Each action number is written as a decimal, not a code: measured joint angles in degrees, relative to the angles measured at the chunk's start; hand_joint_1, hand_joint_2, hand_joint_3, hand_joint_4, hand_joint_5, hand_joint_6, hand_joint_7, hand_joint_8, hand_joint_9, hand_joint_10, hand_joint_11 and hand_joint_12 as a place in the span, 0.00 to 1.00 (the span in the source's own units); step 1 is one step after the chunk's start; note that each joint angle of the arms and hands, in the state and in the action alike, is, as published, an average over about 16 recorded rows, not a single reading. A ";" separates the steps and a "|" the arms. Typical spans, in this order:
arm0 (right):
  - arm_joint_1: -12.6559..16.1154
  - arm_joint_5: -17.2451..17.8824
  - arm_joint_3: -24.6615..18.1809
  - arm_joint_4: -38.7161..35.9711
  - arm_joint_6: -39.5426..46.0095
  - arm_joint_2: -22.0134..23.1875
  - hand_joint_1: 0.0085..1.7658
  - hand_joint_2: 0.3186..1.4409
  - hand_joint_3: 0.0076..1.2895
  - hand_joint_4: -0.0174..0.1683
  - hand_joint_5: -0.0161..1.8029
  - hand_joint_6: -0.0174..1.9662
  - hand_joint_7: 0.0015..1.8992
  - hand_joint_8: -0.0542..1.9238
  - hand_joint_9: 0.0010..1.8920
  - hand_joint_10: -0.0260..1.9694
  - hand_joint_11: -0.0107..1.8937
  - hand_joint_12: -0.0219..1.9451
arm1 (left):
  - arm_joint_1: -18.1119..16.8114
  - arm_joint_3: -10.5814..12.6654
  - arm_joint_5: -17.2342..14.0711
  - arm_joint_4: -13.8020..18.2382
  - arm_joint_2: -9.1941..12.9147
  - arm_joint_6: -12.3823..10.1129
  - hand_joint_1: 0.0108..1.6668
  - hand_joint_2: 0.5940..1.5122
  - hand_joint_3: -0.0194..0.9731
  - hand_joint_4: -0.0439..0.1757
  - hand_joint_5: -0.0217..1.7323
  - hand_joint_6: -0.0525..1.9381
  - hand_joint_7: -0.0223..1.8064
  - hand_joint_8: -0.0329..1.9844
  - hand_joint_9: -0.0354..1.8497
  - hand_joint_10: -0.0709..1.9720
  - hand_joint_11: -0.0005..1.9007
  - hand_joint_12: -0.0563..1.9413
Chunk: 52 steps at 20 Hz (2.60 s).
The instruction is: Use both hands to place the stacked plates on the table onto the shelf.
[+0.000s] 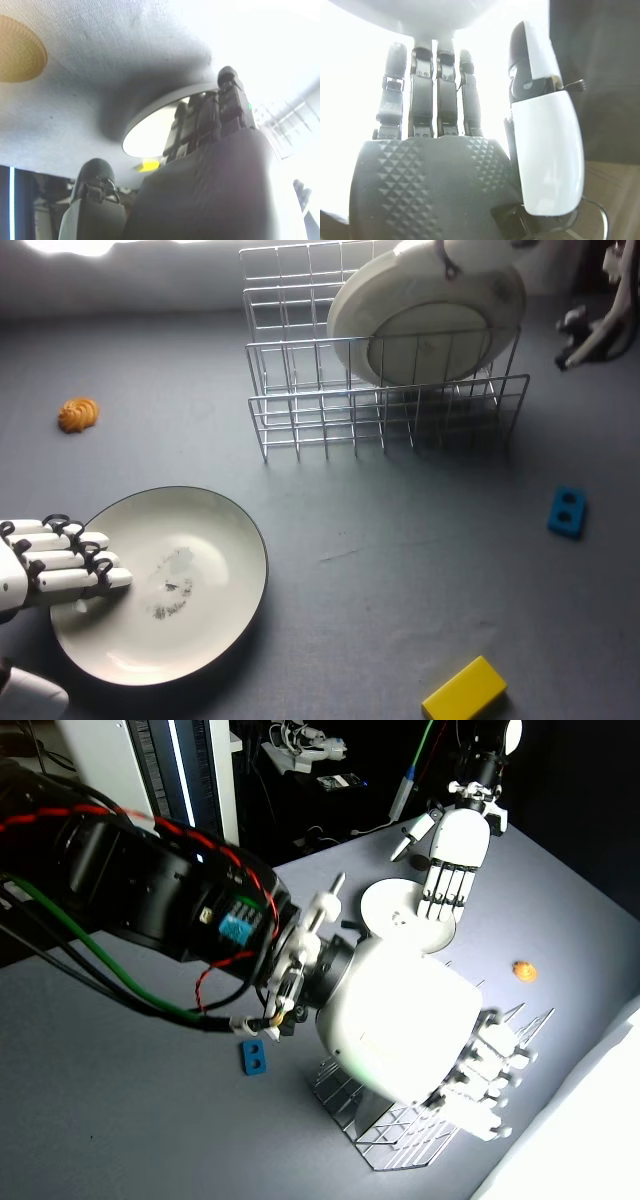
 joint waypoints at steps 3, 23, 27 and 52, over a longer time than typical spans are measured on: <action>0.59 0.66 -2.96 -6.96 0.02 0.83 0.60 0.66 0.00 0.08 0.17 0.02 0.17 0.04 0.17 0.01 0.02 0.39 | -0.46 0.55 -1.12 -0.88 0.12 -0.03 0.00 0.61 0.03 0.20 0.03 0.03 0.03 0.02 0.01 0.02 0.01 0.03; -2.59 4.79 -14.62 -28.61 -2.07 2.61 0.57 0.47 0.00 0.11 0.02 0.02 0.01 0.04 0.01 0.01 0.02 0.02 | 0.36 0.08 0.85 -3.13 0.72 0.07 0.00 0.61 0.03 0.21 0.03 0.04 0.01 0.01 0.03 0.04 0.01 0.03; -3.23 4.81 -15.20 -29.08 -2.11 2.60 0.57 0.47 0.00 0.11 0.02 0.02 0.01 0.04 0.01 0.01 0.02 0.02 | 1.37 -0.93 1.53 -3.11 0.73 0.10 0.00 0.60 0.03 0.21 0.03 0.04 0.01 0.01 0.03 0.04 0.01 0.03; -4.16 4.72 -16.68 -30.19 -2.11 2.73 0.57 0.49 0.00 0.11 0.02 0.02 0.01 0.04 0.01 0.01 0.02 0.02 | 0.02 6.57 -15.23 1.06 0.92 0.91 0.00 0.61 0.03 0.20 0.02 0.04 0.03 0.02 0.03 0.04 0.01 0.03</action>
